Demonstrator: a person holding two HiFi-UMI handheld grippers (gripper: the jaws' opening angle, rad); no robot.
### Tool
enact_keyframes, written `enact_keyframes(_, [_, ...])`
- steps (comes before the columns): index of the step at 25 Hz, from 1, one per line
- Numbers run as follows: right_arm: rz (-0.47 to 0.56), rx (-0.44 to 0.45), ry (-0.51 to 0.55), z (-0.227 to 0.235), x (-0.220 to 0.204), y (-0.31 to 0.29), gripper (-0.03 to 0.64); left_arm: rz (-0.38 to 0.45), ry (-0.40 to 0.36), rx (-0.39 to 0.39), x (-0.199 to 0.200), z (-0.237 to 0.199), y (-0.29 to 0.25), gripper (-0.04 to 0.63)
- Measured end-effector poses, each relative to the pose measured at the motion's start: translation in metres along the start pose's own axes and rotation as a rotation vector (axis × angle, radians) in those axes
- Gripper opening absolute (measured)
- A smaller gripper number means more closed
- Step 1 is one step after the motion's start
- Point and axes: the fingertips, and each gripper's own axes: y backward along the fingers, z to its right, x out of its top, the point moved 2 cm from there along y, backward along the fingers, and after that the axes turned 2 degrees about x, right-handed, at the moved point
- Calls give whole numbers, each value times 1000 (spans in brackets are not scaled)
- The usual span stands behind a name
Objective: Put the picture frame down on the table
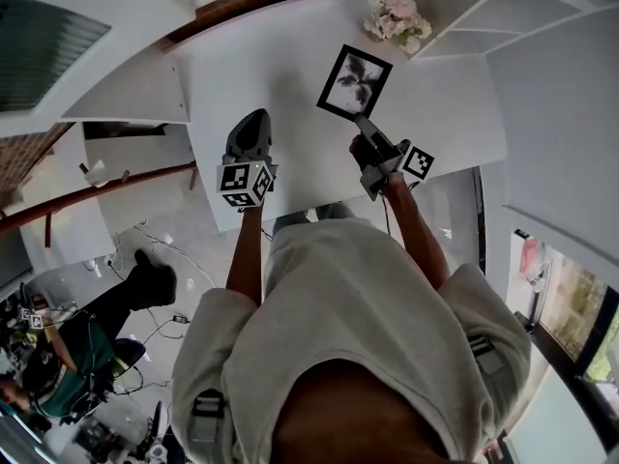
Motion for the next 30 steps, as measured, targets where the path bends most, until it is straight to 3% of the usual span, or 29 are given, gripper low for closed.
enact_keyframes(12, [4, -61, -8, -4, -64, 4, 87, -13, 46, -32, -24, -31, 43, 17])
enact_keyframes(20, [-4, -94, -53, 6, -106, 11, 87, -62, 77, -22, -55, -47, 67, 17])
enact_keyframes(26, [-17, -121, -77, 9, -120, 36, 86, -92, 109, -23, -71, -26, 81, 17])
enact_keyframes(30, [-22, -152, -106, 25, -144, 29, 86, -124, 134, -22, -94, -43, 86, 17])
